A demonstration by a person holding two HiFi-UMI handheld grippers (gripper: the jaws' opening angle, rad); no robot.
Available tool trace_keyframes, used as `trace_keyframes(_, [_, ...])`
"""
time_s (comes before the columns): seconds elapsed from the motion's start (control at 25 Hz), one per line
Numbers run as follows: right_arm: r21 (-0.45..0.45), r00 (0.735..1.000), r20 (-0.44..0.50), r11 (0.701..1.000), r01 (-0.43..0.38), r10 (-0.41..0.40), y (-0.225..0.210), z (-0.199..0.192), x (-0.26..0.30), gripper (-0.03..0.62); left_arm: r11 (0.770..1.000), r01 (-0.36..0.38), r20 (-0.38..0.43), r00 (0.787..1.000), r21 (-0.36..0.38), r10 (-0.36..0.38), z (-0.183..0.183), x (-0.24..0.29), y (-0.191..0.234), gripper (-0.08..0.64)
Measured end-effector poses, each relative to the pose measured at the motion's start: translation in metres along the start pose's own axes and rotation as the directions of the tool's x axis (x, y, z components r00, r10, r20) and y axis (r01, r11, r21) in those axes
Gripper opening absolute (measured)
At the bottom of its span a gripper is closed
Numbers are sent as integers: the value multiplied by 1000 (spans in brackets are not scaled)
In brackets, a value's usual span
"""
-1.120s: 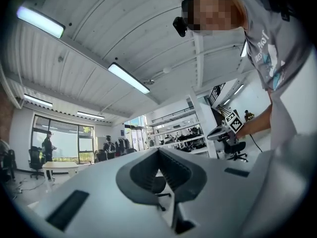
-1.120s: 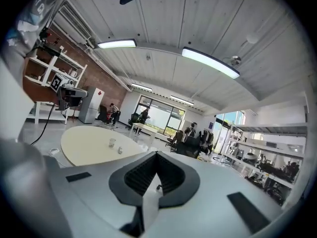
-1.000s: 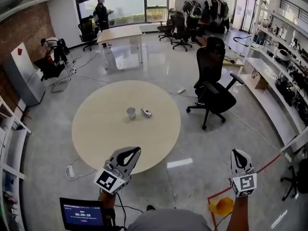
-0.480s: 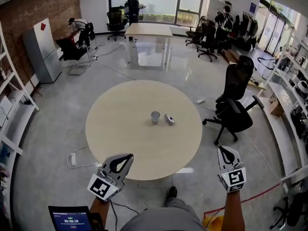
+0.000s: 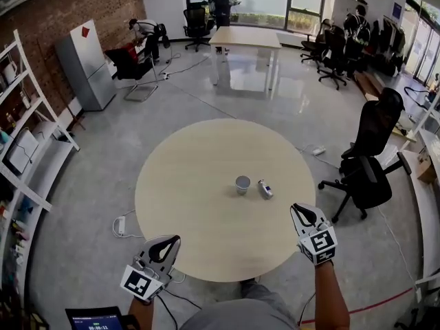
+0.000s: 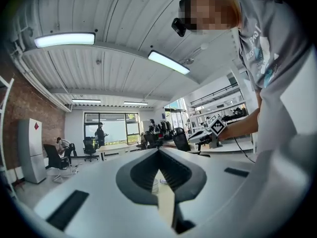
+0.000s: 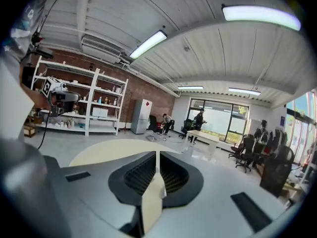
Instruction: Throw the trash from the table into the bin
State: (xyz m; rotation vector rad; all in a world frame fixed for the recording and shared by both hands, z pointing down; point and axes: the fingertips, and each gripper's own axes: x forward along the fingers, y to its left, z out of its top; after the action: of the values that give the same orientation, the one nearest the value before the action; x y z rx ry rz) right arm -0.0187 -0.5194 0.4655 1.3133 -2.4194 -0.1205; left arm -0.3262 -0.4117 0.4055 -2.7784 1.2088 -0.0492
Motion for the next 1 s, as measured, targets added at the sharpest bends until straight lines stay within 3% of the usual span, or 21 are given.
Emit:
trace_keyframes(0.16, [28, 993, -58, 994, -106, 107, -32, -32, 81, 9, 997, -57, -56, 997, -45, 55, -22, 56, 24, 43])
trace_keyframes(0.28, [51, 975, -137, 984, -171, 176, -52, -70, 148, 120, 993, -87, -87, 993, -77, 80, -41, 90, 35, 43])
trace_keyframes(0.48, [126, 932, -272, 969, -213, 240, -79, -140, 247, 161, 985, -142, -158, 979, -97, 126, -62, 134, 56, 43])
trace_keyframes(0.56, [158, 913, -322, 965, -208, 250, -87, -171, 283, 217, 978, -178, -172, 972, -111, 157, -71, 142, 71, 43])
trace_keyframes(0.68, [197, 875, -402, 959, -203, 268, -85, -207, 320, 249, 967, -216, -188, 964, -133, 190, -80, 144, 90, 43])
trace_keyframes(1.0, [296, 734, -571, 926, -233, 367, -60, -277, 350, 249, 958, -243, -237, 950, -154, 203, -92, 150, 117, 43])
